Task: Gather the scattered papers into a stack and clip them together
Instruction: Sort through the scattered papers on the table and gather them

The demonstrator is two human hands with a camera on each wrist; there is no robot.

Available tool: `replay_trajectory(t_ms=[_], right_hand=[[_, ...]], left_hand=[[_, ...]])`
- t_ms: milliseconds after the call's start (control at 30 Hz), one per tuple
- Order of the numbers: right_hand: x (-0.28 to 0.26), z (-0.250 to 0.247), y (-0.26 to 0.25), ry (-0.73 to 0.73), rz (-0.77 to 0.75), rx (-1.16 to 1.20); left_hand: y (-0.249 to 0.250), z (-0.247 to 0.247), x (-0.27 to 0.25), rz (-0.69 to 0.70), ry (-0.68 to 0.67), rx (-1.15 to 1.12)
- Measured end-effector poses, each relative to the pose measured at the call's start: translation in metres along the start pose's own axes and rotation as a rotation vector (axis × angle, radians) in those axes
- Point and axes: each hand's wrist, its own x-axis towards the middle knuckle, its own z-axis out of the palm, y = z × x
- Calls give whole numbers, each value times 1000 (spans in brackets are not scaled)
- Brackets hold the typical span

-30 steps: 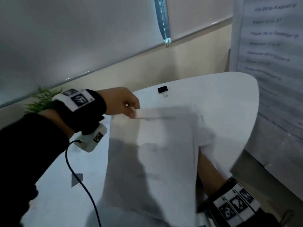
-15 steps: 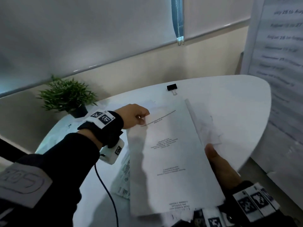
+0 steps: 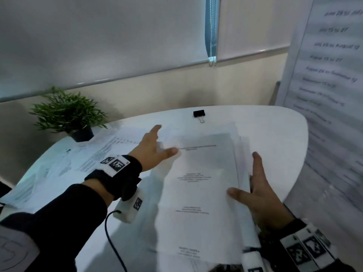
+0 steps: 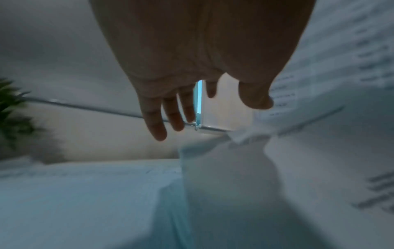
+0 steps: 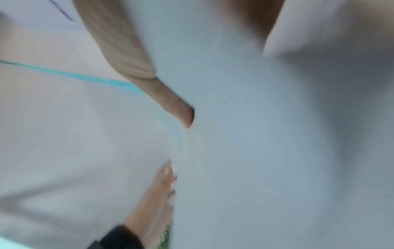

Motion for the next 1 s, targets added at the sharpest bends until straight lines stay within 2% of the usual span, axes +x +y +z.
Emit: replay_trajectory(t_ms=[67,100,167,233,300,367,467,567,633,700,767,833,900,1000], right_hand=[[1,-5,-20,-11,-168,-54],[1,-6,-31,-10,-249,-92],[3,-9,-49,31,-363,-157],[7,-13,-60,101,-401,-162],[12,-22,-62,147,-373,-106],[16,-27,-59,175,-348,-145],[18,-32,-46,219,-329,-198],[18,-35,-34,253,-295,-123],[21,-37,-29,229,-294,-97],[24,-41,-24,140,-284,-137],[28,-47,-18,109,-228,-204],[29,-54,-12,156,-170,-288],[33,-61,-13,217,-130,-302],[53,-85,-34,404,-102,-90]], left_hand=[[2,0,-8,-78,-64,-284],[8,1,-13,-57,-108,-436],[20,4,-16,60,-140,-625],[31,4,-18,177,-62,-719],[36,5,-16,258,52,-801],[35,11,-13,280,91,-871],[32,25,-13,230,47,-857],[29,34,-11,184,97,-840],[31,36,-7,193,115,-892],[39,37,-6,190,129,-874],[46,38,-4,157,204,-889],[51,38,-3,150,269,-1012],[57,36,-4,150,250,-1148],[65,36,-5,103,185,-1114]])
